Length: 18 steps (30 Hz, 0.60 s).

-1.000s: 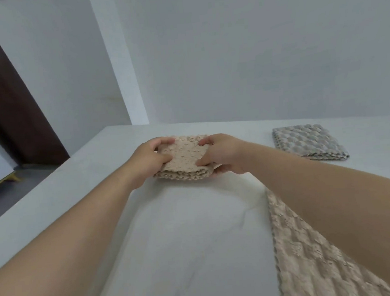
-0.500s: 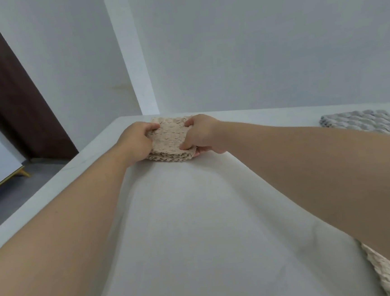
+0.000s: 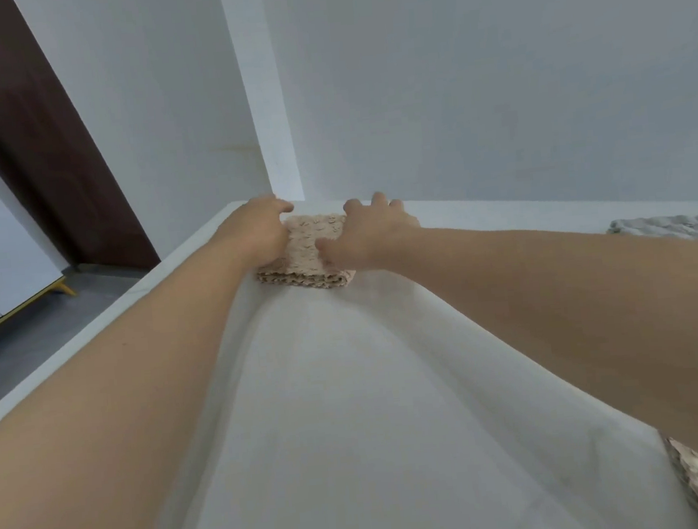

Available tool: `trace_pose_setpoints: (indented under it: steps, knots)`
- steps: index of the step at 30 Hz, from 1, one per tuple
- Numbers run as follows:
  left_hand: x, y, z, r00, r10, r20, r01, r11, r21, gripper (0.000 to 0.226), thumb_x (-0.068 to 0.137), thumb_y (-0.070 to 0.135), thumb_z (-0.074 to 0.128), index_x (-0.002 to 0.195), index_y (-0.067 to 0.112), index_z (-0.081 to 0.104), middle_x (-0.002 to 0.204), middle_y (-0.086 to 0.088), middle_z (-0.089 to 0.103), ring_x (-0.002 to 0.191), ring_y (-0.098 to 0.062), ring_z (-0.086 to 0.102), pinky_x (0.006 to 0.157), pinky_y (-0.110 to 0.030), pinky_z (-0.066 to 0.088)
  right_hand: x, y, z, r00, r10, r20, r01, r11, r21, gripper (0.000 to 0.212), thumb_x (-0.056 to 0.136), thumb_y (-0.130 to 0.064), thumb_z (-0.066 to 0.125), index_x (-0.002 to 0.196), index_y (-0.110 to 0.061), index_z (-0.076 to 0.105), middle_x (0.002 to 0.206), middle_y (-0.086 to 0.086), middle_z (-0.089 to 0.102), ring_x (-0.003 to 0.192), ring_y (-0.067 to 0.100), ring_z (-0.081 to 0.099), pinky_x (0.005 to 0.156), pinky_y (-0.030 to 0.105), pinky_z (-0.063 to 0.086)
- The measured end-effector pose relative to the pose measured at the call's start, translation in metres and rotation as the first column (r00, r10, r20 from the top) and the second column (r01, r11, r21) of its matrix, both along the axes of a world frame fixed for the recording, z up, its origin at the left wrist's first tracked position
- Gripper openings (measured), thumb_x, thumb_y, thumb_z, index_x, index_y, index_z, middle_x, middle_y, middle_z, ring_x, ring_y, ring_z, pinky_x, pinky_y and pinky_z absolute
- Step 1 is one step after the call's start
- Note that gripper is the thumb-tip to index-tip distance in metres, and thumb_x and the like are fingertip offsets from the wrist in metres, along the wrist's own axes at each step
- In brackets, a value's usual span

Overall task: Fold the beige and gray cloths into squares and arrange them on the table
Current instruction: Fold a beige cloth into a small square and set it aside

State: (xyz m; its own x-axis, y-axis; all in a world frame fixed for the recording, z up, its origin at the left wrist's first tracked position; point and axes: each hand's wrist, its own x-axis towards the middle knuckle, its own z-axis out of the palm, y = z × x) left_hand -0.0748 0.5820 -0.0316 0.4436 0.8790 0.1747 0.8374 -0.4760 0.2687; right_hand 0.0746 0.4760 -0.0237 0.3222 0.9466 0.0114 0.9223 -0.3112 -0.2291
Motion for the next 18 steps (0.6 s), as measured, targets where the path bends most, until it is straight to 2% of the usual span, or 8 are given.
trace_pose_setpoints:
  steps: [2, 4, 7, 10, 14, 18]
  knots:
    - [0.004, 0.004, -0.001, 0.997, -0.034, 0.073, 0.032, 0.999, 0.030, 0.048, 0.103, 0.012, 0.038, 0.148, 0.022, 0.048, 0.159, -0.002, 0.040, 0.145, -0.024, 0.037, 0.118, -0.039, 0.031, 0.010, 0.001, -0.003, 0.986, 0.091, 0.138, -0.103, 0.991, 0.080, 0.083, 0.090, -0.071, 0.040, 0.155, -0.021, 0.030, 0.167, 0.009, 0.012, 0.150, 0.031, 0.020, 0.113, 0.050, 0.029]
    - [0.010, 0.005, -0.009, 0.993, -0.055, 0.104, 0.054, 0.998, 0.015, 0.043, 0.105, 0.020, 0.038, 0.147, 0.025, 0.051, 0.155, -0.003, 0.047, 0.142, -0.024, 0.042, 0.116, -0.037, 0.033, 0.019, 0.004, -0.006, 0.975, 0.190, 0.117, -0.196, 0.980, 0.045, 0.089, 0.092, -0.075, 0.035, 0.160, -0.018, 0.022, 0.170, 0.003, 0.003, 0.155, 0.025, 0.012, 0.119, 0.051, 0.022]
    - [0.010, 0.006, -0.025, 0.986, -0.068, 0.151, 0.076, 0.996, -0.049, 0.043, 0.109, 0.026, 0.036, 0.149, 0.022, 0.048, 0.155, -0.002, 0.047, 0.143, -0.022, 0.040, 0.115, -0.030, 0.028, 0.029, 0.007, -0.016, 0.965, 0.263, -0.003, -0.263, 0.964, -0.042, 0.096, 0.091, -0.078, 0.037, 0.161, -0.016, 0.015, 0.170, 0.000, 0.006, 0.155, 0.019, 0.012, 0.122, 0.050, 0.020]
    - [0.005, 0.011, -0.040, 0.991, -0.051, 0.123, 0.065, 0.991, -0.115, 0.045, 0.109, 0.036, 0.033, 0.153, 0.027, 0.042, 0.158, 0.001, 0.043, 0.146, -0.022, 0.037, 0.119, -0.032, 0.025, 0.036, 0.009, -0.028, 0.952, 0.305, 0.003, -0.303, 0.946, -0.117, 0.105, 0.086, -0.084, 0.033, 0.162, -0.016, 0.008, 0.169, -0.002, 0.012, 0.154, 0.018, 0.014, 0.123, 0.049, 0.018]
    - [0.005, 0.018, -0.045, 0.998, -0.064, 0.020, 0.066, 0.989, -0.130, 0.050, 0.109, 0.043, 0.028, 0.157, 0.031, 0.032, 0.163, 0.005, 0.033, 0.150, -0.019, 0.029, 0.122, -0.036, 0.020, 0.041, 0.011, -0.040, 0.955, 0.295, 0.030, -0.288, 0.947, -0.144, 0.109, 0.084, -0.088, 0.026, 0.162, -0.019, -0.004, 0.171, -0.003, -0.001, 0.156, 0.015, 0.003, 0.125, 0.052, 0.005]
    - [0.005, 0.018, -0.042, 0.997, -0.069, -0.040, 0.062, 0.988, -0.138, 0.052, 0.109, 0.044, 0.026, 0.159, 0.029, 0.028, 0.165, 0.005, 0.028, 0.152, -0.018, 0.025, 0.123, -0.040, 0.019, 0.038, 0.011, -0.041, 0.953, 0.297, 0.052, -0.285, 0.944, -0.164, 0.108, 0.085, -0.087, 0.024, 0.162, -0.017, -0.005, 0.171, -0.001, -0.003, 0.157, 0.017, 0.001, 0.124, 0.053, 0.005]
